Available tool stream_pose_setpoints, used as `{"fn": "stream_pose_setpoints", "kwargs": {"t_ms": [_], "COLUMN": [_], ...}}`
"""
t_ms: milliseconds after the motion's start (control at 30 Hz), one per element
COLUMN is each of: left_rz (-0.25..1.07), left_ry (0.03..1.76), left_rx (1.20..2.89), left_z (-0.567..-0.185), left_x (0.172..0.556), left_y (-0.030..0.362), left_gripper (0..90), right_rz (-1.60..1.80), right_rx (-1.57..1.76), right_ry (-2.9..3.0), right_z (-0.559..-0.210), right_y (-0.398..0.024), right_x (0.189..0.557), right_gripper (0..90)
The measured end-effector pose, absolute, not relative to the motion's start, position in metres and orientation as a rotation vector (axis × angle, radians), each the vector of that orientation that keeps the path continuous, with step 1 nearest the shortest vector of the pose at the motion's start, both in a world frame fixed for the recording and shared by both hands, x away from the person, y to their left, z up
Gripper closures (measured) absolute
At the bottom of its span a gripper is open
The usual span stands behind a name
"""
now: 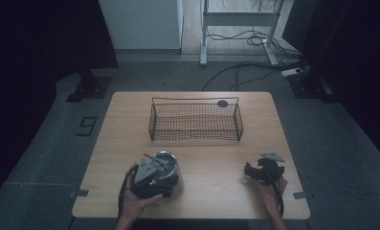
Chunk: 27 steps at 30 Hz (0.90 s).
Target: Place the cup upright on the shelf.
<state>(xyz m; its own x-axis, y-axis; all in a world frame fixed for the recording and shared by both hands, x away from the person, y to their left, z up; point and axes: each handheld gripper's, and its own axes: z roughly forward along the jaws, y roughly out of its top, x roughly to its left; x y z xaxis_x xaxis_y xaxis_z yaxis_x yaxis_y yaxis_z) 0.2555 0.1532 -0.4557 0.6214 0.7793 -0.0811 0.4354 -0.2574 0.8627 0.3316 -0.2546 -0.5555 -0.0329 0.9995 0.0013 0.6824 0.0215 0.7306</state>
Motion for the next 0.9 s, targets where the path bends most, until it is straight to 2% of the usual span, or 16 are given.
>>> {"fn": "stream_pose_setpoints", "kwargs": {"t_ms": [533, 900], "left_rz": [0.420, 0.445], "left_ry": [0.950, 0.962], "left_rx": [1.859, 1.853], "left_z": [-0.426, -0.411], "left_x": [0.272, 0.283], "left_y": [0.151, 0.151], "left_gripper": [4.1, 4.1], "right_rz": [0.771, 0.770], "right_rx": [1.707, 1.709], "right_ry": [1.776, 1.772], "right_z": [-0.555, -0.555], "right_y": [-0.255, -0.254], "right_x": [0.333, 0.332], "right_gripper": [7.2, 7.8]}}
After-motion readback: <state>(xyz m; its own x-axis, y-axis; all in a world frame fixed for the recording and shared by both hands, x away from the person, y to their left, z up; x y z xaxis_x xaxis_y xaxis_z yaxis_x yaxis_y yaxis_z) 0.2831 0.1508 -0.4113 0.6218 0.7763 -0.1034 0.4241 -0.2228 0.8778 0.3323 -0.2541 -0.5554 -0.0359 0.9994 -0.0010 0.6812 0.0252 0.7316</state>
